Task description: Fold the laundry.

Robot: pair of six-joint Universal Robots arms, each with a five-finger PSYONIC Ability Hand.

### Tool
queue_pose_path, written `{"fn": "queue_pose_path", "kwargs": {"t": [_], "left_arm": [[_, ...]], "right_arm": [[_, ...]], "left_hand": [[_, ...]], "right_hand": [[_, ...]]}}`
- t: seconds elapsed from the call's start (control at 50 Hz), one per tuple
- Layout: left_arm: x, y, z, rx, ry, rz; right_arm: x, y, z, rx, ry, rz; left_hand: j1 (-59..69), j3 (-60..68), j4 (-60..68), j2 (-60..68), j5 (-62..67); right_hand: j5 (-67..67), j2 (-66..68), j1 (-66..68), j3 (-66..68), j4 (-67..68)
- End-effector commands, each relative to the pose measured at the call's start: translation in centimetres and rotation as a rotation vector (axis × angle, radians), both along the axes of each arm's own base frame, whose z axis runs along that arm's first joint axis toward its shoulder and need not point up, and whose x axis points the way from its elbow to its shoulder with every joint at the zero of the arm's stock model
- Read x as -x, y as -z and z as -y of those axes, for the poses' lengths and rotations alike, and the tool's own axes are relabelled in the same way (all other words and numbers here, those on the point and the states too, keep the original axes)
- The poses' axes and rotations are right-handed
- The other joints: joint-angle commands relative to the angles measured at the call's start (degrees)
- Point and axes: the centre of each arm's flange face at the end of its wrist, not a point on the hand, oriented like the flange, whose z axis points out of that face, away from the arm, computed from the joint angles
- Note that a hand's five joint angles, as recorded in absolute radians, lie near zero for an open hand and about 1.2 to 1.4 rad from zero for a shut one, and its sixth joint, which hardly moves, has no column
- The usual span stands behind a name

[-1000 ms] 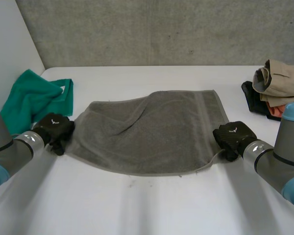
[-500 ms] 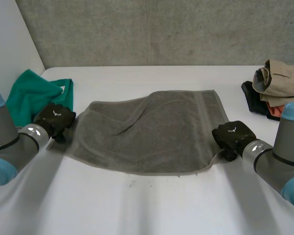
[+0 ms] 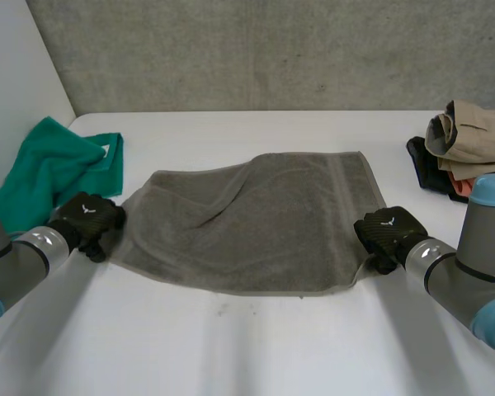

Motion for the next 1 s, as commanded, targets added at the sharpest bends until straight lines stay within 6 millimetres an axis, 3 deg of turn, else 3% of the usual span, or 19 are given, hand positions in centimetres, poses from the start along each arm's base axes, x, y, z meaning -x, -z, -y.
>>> {"fn": "queue_pose_path", "kwargs": {"t": [0.02,1.0], "left_arm": [[0.0,0.7,0.2,-0.010,0.003,0.009],[1.7,1.3,3.7,0.093,0.050,0.032]], "right_arm": [[0.0,0.0,0.0,0.001,0.000,0.000],[0.0,0.7,-0.2,0.000,-0.014,-0.040]], "left_hand": [[3.03,3.28,3.39,3.26,3.72],[17.65,17.89,18.01,17.88,18.34]], "right_hand": [[13.24,12.78,22.75,12.05,11.74],[13.24,12.78,22.75,12.05,11.74]]}}
